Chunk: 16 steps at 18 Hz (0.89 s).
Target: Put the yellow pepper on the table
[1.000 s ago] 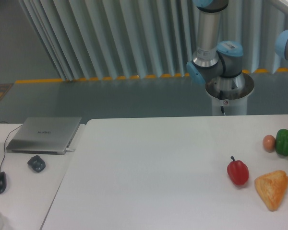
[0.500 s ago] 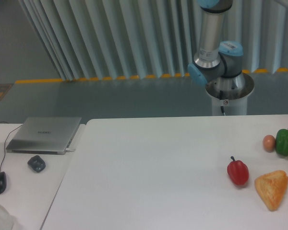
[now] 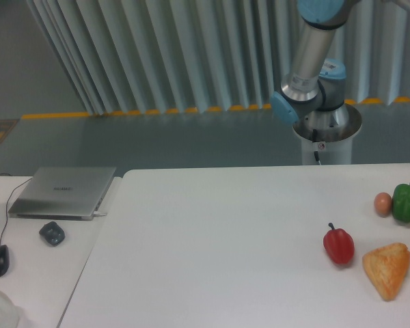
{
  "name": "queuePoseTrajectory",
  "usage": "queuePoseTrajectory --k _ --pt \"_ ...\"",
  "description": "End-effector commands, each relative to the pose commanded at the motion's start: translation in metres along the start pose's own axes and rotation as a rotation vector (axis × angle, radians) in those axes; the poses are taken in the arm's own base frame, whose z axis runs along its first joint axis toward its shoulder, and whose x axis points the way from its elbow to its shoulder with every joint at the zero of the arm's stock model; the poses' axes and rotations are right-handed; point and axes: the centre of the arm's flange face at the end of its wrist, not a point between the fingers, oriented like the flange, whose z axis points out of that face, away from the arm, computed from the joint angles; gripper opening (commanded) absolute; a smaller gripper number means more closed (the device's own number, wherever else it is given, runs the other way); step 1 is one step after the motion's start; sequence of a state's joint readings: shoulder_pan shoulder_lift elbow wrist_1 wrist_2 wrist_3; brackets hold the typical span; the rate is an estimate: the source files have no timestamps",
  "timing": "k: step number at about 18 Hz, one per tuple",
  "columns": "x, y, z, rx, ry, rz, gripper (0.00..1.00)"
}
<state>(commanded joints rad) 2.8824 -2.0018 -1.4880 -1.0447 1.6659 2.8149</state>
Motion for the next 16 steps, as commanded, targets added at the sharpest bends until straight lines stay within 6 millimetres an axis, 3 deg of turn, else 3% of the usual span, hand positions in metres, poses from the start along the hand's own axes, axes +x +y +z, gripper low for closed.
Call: queuePoseTrajectory --k 6,16 --pt "-0.017 -0.003 0.022 -0.006 -0.008 0.02 1.0" --pt "-0.018 -0.002 0.026 -0.008 -0.007 0.023 1.0"
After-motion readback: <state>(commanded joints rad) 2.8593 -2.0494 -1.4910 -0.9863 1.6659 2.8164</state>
